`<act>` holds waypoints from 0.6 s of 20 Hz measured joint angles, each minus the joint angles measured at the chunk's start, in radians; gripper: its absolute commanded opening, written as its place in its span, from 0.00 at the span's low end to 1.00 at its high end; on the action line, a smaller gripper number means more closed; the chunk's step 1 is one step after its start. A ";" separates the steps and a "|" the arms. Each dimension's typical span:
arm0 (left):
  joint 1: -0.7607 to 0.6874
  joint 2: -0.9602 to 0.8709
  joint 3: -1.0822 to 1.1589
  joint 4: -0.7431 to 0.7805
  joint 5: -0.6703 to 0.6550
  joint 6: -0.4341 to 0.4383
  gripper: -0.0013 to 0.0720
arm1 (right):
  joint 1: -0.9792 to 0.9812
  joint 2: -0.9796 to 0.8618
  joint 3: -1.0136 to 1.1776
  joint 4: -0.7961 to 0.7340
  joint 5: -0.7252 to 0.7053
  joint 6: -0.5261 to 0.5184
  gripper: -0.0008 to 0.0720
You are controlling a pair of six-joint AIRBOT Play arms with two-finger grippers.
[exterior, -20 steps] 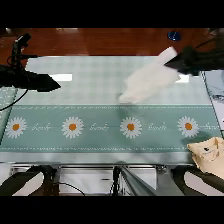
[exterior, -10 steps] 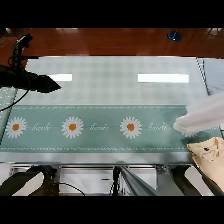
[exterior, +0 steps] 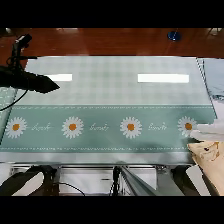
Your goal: Fold the shirts.
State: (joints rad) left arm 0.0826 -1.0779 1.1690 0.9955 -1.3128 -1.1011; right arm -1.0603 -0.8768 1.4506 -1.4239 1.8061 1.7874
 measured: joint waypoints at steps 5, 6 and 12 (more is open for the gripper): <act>0.084 0.000 0.001 0.000 0.004 0.006 0.06 | -0.014 0.005 -0.173 -0.201 -0.003 -0.045 0.04; 0.100 0.000 0.001 0.000 0.004 0.006 0.06 | -0.014 0.005 -0.212 -0.251 -0.004 -0.058 0.04; 0.181 0.000 0.002 0.000 0.034 0.007 0.06 | -0.074 0.005 -0.452 -0.496 -0.012 -0.126 0.04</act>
State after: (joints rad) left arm 0.2634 -1.0779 1.1709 0.9958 -1.2785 -1.0939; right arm -1.1347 -0.8719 0.9985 -1.9202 1.7939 1.6611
